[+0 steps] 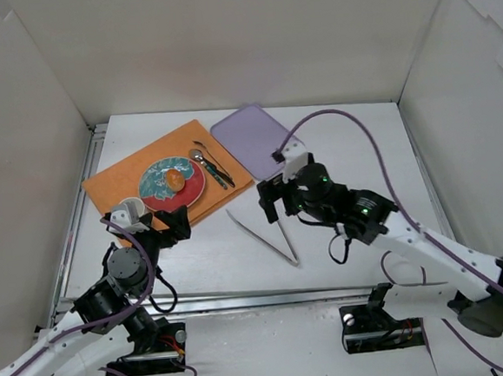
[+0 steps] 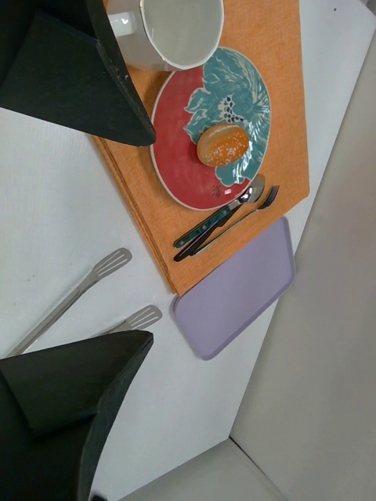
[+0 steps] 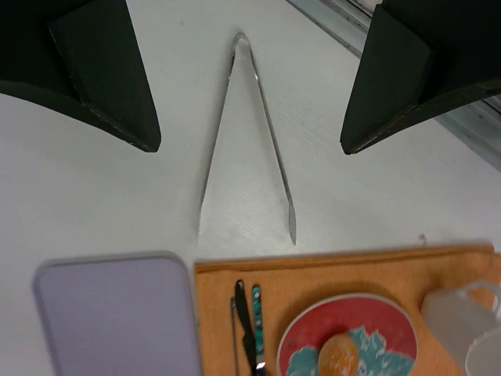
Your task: Place the bread
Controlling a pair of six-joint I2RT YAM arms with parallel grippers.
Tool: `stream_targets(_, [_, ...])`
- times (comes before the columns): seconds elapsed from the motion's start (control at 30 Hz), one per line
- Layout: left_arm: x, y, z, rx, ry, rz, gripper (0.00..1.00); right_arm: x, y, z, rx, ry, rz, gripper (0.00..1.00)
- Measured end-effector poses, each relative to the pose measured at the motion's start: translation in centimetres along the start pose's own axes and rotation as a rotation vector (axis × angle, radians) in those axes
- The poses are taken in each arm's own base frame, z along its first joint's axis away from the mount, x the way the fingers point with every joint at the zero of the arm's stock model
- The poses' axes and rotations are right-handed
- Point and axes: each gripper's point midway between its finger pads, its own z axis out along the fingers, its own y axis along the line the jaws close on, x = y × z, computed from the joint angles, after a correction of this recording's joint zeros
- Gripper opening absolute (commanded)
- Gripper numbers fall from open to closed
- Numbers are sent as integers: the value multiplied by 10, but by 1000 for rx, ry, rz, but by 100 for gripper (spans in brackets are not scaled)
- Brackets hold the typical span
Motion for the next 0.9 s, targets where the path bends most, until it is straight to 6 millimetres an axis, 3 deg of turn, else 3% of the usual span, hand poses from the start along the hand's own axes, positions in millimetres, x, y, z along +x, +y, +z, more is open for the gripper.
stream_targets(0.13, [9, -12, 3, 54, 37, 36, 100, -25, -20, -48, 93, -150, 137, 98])
stream_targets(0.23, [21, -31, 5, 132, 99, 86, 100, -11, -33, -67, 150, -188, 204, 98])
stream_targets(0.4, [29, -75, 10, 288, 196, 171, 100, 33, -58, -76, 253, -171, 235, 98])
stream_targets(0.47, [35, -88, 13, 327, 226, 198, 100, 40, -64, -81, 278, -175, 240, 98])
stream_targets(0.63, [58, -100, 10, 394, 297, 258, 100, 36, -71, -97, 284, -232, 268, 98])
stream_targets(0.9, [56, -105, 6, 436, 292, 264, 100, 31, -78, -113, 286, -295, 296, 98])
